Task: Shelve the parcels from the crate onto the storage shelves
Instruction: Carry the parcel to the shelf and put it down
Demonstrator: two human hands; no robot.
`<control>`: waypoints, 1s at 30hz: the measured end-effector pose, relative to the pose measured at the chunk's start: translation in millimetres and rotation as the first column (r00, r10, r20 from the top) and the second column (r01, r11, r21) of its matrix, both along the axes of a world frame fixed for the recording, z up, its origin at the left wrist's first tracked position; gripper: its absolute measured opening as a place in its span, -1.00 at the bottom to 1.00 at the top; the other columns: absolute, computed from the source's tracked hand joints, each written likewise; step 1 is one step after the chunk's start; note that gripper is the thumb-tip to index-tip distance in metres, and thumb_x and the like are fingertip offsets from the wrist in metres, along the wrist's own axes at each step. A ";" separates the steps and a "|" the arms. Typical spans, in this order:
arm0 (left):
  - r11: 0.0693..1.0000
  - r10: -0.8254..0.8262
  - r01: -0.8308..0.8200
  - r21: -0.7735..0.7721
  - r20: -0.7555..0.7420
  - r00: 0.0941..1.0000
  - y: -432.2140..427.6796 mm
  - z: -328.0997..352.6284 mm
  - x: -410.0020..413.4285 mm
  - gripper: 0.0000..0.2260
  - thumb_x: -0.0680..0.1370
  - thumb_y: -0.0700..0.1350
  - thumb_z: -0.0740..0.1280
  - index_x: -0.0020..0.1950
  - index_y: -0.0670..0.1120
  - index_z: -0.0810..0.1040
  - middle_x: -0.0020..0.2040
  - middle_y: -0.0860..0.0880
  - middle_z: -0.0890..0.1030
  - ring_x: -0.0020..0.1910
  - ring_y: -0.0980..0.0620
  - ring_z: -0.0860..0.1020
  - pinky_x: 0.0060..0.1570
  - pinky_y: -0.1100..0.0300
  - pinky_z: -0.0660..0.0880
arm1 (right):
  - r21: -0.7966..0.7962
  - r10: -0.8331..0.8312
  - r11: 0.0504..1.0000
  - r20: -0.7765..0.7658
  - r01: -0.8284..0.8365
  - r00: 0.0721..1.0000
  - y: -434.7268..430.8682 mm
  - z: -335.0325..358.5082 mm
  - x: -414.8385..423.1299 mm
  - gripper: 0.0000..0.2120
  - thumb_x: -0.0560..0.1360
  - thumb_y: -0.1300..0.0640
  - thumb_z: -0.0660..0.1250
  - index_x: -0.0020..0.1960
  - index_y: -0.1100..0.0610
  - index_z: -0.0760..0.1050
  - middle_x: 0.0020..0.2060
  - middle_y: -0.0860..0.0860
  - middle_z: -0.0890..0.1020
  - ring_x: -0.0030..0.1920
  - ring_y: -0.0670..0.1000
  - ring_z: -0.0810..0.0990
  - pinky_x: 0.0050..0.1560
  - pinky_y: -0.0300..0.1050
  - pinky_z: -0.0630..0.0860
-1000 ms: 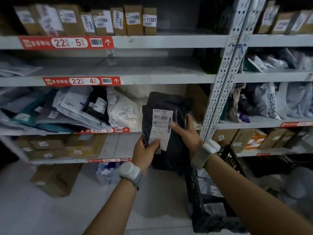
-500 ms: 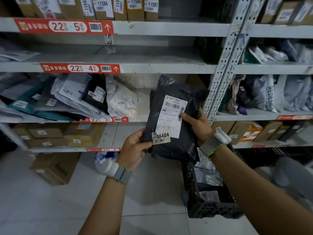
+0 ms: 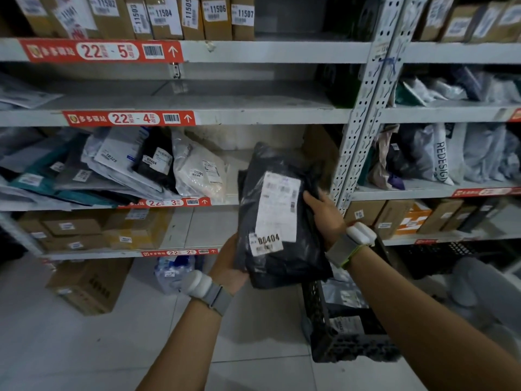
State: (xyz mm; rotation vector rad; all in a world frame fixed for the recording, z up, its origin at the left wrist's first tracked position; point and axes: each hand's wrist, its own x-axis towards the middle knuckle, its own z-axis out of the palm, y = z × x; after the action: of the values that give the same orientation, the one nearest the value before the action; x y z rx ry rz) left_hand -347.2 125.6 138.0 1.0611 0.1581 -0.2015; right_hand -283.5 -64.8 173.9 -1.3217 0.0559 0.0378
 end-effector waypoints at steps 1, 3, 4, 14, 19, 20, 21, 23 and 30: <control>0.996 -0.027 0.026 0.081 0.008 1.000 -5.4 1.7 -0.7 -0.75 0.68 -0.25 0.06 0.19 -0.30 0.48 -0.29 -0.01 0.67 -0.36 0.12 0.63 -0.39 0.34 0.56 | -0.008 0.020 1.000 0.010 -0.020 1.000 2.6 0.9 -1.8 -0.77 0.67 0.16 0.19 0.30 0.02 0.45 -0.01 -0.09 0.65 -0.05 -0.05 0.66 -0.06 -0.27 0.61; 0.981 0.037 -0.039 0.189 0.017 0.999 -10.2 5.8 0.9 -0.71 0.65 -0.30 0.11 0.34 -0.35 0.42 -0.04 -0.15 0.61 -0.26 0.02 0.62 -0.33 0.30 0.58 | -0.011 0.014 1.000 -0.009 -0.014 1.000 2.8 0.1 -1.4 -0.78 0.66 0.07 0.23 0.28 -0.01 0.48 0.02 -0.08 0.66 0.00 -0.01 0.66 0.01 -0.22 0.62; 0.974 0.091 -0.099 0.202 0.050 0.995 -4.8 4.0 3.8 -0.71 0.64 -0.31 0.16 0.35 -0.31 0.45 0.08 -0.15 0.61 -0.16 -0.07 0.63 -0.25 0.25 0.60 | 0.011 -0.024 1.000 -0.040 0.025 0.999 -1.3 -1.1 1.4 -0.69 0.61 -0.01 0.27 0.34 -0.02 0.49 0.11 -0.02 0.67 0.10 0.11 0.65 0.13 -0.04 0.61; 0.955 0.268 -0.291 0.066 0.239 0.933 45.5 23.2 26.1 -0.72 0.60 -0.28 0.27 0.16 -0.01 0.69 0.28 -0.04 0.61 0.27 -0.17 0.55 0.29 -0.08 0.46 | 0.028 -0.372 0.924 -0.167 0.382 0.913 -88.2 -18.0 29.3 -0.70 0.59 -0.03 0.29 0.27 0.03 0.54 0.14 0.10 0.67 0.11 0.18 0.65 0.16 0.13 0.57; 0.955 0.043 -0.141 0.260 0.349 0.936 -4.8 34.1 19.6 -0.67 0.62 -0.29 0.24 0.14 0.08 0.67 0.28 0.03 0.60 0.20 0.00 0.60 0.12 0.15 0.57 | -0.037 -0.038 0.999 -0.074 0.036 0.997 -28.4 2.6 7.9 -0.40 0.33 -0.22 0.55 0.24 0.10 0.59 0.13 0.13 0.68 0.13 0.20 0.66 0.23 0.19 0.55; 0.943 -0.002 -0.118 0.313 0.358 0.934 -9.2 32.7 18.1 -0.67 0.63 -0.27 0.23 0.14 0.11 0.66 0.30 0.03 0.59 0.24 0.00 0.58 0.19 0.10 0.55 | -0.072 0.002 0.997 -0.028 -0.004 1.000 -18.9 9.5 0.5 -0.47 0.36 -0.10 0.57 0.23 0.13 0.59 0.12 0.14 0.69 0.12 0.19 0.67 0.18 0.15 0.58; 0.936 -0.028 -0.102 0.337 0.359 0.933 -12.4 30.8 16.8 -0.66 0.63 -0.26 0.23 0.15 0.13 0.66 0.32 0.04 0.58 0.26 -0.01 0.56 0.23 0.06 0.53 | -0.095 0.046 0.994 -0.006 -0.046 0.999 -15.3 11.0 -3.6 -0.54 0.39 0.03 0.55 0.22 0.15 0.57 0.11 0.14 0.69 0.10 0.18 0.67 0.13 0.11 0.61; 0.941 -0.040 -0.080 0.329 0.343 0.939 -14.4 27.4 14.6 -0.67 0.64 -0.24 0.22 0.17 0.13 0.65 0.32 0.05 0.57 0.26 0.00 0.56 0.25 0.04 0.52 | -0.104 0.111 0.988 -0.003 -0.111 0.994 -11.6 13.4 -8.9 -0.65 0.43 0.20 0.50 0.19 0.15 0.55 0.10 0.14 0.69 0.06 0.16 0.69 0.03 0.04 0.65; 0.974 -0.023 -0.047 0.222 0.305 0.952 -10.2 18.9 11.5 -0.70 0.64 -0.25 0.22 0.13 0.06 0.68 0.30 0.06 0.59 0.28 0.08 0.55 0.31 0.11 0.47 | -0.096 0.116 0.989 0.029 -0.112 0.993 -9.5 10.9 -12.1 -0.62 0.45 0.28 0.47 0.25 0.21 0.53 0.09 0.14 0.69 0.04 0.18 0.69 0.01 0.05 0.64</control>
State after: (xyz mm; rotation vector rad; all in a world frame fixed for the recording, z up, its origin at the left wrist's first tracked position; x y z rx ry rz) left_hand -335.7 115.4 156.9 1.3051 -0.0954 -0.0050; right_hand -295.6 -74.3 184.8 -1.4183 -0.0482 0.1106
